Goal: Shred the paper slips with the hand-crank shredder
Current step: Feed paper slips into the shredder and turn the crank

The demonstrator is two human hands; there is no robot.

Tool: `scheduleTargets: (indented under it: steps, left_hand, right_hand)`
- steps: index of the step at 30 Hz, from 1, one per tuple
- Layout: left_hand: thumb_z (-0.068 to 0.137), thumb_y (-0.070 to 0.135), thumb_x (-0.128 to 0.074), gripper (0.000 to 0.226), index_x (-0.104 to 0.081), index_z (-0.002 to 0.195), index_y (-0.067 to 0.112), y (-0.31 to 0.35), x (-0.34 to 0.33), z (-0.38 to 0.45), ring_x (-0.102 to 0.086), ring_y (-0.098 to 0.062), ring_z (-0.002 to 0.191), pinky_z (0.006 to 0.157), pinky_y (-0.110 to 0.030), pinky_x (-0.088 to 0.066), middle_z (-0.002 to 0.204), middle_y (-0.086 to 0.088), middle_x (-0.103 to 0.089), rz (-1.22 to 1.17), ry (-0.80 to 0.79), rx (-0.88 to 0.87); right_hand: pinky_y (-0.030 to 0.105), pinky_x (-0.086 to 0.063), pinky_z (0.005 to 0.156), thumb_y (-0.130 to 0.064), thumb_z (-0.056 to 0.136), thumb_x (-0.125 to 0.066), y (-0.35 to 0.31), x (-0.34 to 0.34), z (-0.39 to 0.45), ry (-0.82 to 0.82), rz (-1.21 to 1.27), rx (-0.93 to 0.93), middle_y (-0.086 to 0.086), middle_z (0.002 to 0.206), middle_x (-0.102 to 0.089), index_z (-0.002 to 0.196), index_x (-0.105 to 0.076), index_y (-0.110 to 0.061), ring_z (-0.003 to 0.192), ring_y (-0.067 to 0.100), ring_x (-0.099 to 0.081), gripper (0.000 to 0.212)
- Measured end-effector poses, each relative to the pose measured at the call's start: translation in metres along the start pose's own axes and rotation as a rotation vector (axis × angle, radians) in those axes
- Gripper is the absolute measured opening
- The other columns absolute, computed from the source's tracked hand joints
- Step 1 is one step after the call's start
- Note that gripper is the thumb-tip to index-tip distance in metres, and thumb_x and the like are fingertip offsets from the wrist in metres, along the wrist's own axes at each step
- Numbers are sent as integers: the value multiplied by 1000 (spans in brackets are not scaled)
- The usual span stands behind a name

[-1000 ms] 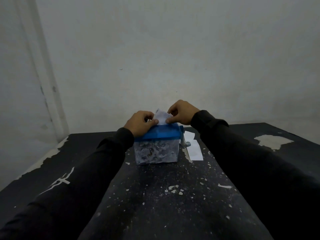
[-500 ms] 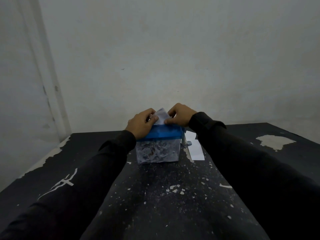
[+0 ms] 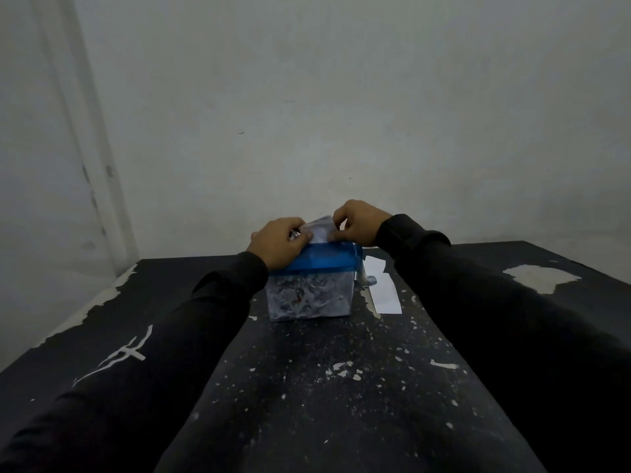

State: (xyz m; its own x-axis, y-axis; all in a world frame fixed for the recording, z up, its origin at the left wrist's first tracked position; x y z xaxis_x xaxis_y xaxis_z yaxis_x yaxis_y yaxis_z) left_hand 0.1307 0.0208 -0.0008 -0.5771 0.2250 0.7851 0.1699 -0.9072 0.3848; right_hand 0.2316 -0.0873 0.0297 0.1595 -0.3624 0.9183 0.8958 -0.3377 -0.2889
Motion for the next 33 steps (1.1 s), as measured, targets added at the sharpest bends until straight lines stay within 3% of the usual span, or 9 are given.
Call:
scheduleTargets:
  steps: [5,8,11,15,20,23,27,31,33]
  left_hand:
    - [85,59,-43,30,-55,79,32,0,0,1,-56,-24,85,90,-52,-49,86,5,-59,13,-19,4]
    - [84,58,-44,30,-56,78,31,1,-2,2,-56,-25,87,92,-52,-49,87,5,-59,19,-38,12]
    - [83,58,-44,33,-54,73,28,1,1,3,-56,-26,87,92,-52,-48,81,10,-56,23,-25,7]
    - [83,57,-47,34,-53,69,26,-1,-1,5,-55,-26,83,91,-53,-49,76,13,-55,12,-24,5]
    - [83,58,-45,35,-53,74,25,-2,-3,6,-55,-25,87,93,-52,-47,80,12,-55,23,-31,20]
    - [83,57,-45,34,-55,78,25,-3,-4,6,-56,-27,92,95,-51,-46,86,7,-56,26,-48,33]
    - [89,49,-50,28,-49,71,27,1,-5,4,-55,-28,89,89,-46,-48,81,12,-50,8,-57,11]
    - [82,53,-46,28,-50,71,28,1,-4,6,-53,-26,88,92,-48,-48,82,13,-50,18,-53,14]
    - [82,54,-47,28,-51,72,28,-1,-6,8,-53,-25,89,94,-48,-48,82,13,-50,17,-67,28]
  right_hand:
    - [34,-50,81,-34,92,-72,-2,-6,2,-71,-24,-28,6,100,-73,103,-78,-10,89,24,-63,27]
    - [33,-50,88,-50,90,-70,13,-6,-11,-78,18,-77,4,117,-68,123,-68,-13,103,24,-64,50]
    - [34,-52,86,-66,81,-70,33,-9,-37,-63,89,-144,3,118,-63,132,-55,-23,103,21,-63,68]
    - [36,-59,82,-62,85,-67,42,-29,-60,-17,175,-93,8,109,-71,138,-48,-29,86,21,-70,65]
    - [36,-60,82,-54,88,-69,50,-44,-78,53,280,-71,0,116,-66,148,-38,-30,87,17,-70,71]
    - [30,-61,67,-47,92,-68,49,-49,-82,76,348,-58,7,111,-70,153,-35,-23,71,14,-69,73]
    - [22,-52,50,-38,88,-76,44,-41,-65,-4,328,-113,13,138,-58,154,-37,-15,74,8,-60,80]
    - [41,-61,68,-13,79,-85,54,-39,-71,-149,672,-189,16,92,-73,140,-44,-18,61,19,-62,74]
    - [50,-61,79,-11,77,-83,57,-38,-78,-186,820,-163,24,93,-73,132,-51,-9,65,25,-63,64]
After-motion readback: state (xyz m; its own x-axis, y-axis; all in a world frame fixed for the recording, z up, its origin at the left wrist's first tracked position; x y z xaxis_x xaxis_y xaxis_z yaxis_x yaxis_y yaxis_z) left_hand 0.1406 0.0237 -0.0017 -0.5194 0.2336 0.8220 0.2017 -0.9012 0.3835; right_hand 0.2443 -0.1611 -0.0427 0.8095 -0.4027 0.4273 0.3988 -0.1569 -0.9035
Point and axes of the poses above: each hand's wrist, its own z-axis towards the middle knuckle, its own x-axis out of the back of the hand, y = z × x, the point moved 10 cm from there along z, towards the middle knuckle
